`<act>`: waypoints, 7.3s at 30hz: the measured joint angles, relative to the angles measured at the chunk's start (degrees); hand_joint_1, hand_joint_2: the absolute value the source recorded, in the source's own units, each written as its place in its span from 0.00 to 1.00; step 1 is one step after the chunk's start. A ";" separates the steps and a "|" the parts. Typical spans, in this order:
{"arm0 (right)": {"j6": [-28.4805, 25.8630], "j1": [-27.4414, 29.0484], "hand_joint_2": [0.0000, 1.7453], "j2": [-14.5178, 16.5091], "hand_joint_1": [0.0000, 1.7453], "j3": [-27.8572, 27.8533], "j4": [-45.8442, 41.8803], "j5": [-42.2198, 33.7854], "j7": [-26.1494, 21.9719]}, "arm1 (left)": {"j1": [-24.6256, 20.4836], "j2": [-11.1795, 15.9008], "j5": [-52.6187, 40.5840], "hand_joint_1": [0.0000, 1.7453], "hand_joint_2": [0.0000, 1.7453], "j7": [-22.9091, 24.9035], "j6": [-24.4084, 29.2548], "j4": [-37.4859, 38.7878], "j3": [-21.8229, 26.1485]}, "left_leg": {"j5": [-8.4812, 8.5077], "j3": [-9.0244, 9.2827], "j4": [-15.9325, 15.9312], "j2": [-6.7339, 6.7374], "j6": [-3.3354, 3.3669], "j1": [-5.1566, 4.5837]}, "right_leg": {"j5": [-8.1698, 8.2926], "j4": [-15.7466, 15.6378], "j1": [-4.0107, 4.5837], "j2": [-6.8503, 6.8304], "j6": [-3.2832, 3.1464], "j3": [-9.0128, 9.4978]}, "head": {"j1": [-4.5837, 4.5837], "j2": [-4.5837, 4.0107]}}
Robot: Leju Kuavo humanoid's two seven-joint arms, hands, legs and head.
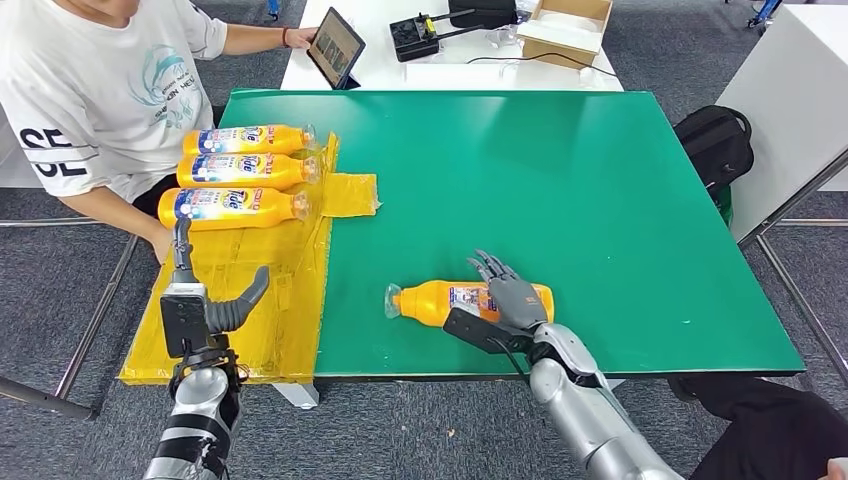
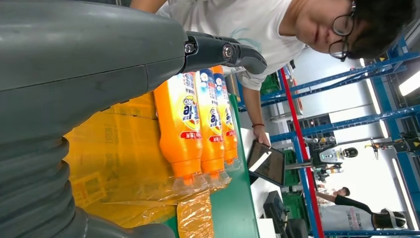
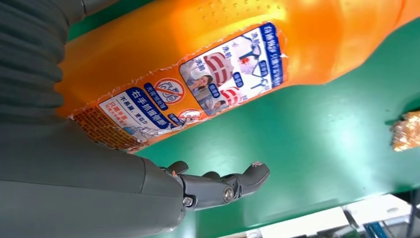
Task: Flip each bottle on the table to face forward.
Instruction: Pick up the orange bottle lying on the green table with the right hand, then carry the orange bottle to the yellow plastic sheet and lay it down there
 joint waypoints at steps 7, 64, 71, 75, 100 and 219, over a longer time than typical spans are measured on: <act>4.30 -1.41 1.00 -3.29 0.00 0.14 -1.20 0.35 1.79 | 0.56 0.01 -0.02 0.00 1.00 -0.01 -0.96 0.02 0.83 | 0.00 0.00 0.00 -0.01 0.00 -0.01 | 0.02 0.00 0.00 0.00 0.03 0.02 | 0.00 0.00; 5.96 -8.82 1.00 -7.72 1.00 9.63 6.34 -10.60 0.09 | -0.45 -0.32 1.16 0.00 1.00 0.26 -3.97 6.38 1.48 | 0.01 0.16 0.01 0.00 0.01 0.00 | 0.04 -0.01 0.01 0.00 0.06 0.16 | 0.02 0.00; -13.32 2.95 1.00 -1.04 1.00 0.26 -11.35 -10.78 -11.58 | 0.40 -1.84 3.30 0.00 1.00 2.80 -8.96 4.39 -0.90 | 0.00 -0.07 0.01 -0.04 0.01 0.02 | 0.02 0.01 0.02 -0.03 0.06 -0.10 | -0.02 0.00; -19.29 6.65 1.00 2.05 1.00 -3.81 -19.43 -9.59 -14.95 | 0.80 -2.62 6.88 0.00 1.00 5.37 -13.93 3.18 -3.19 | 0.00 -0.14 0.00 -0.04 0.01 -0.01 | 0.00 0.01 -0.01 -0.03 0.06 -0.12 | 0.01 0.00; -26.58 10.42 1.00 8.87 1.00 -7.34 -26.42 -9.10 -27.59 | 1.95 -3.03 19.52 0.00 1.00 7.80 -35.40 -0.60 -12.99 | 0.00 -0.15 0.00 -0.01 0.01 -0.03 | 0.02 0.00 -0.02 -0.02 0.08 -0.15 | -0.01 0.00; -21.50 13.41 0.00 17.97 0.00 -2.68 -25.28 -34.06 -30.56 | -15.58 10.28 -67.85 1.00 1.00 26.48 12.64 25.95 -4.29 | 0.04 -0.19 0.00 0.07 -0.01 0.02 | 0.04 0.03 0.00 0.02 0.04 -0.27 | 0.02 0.00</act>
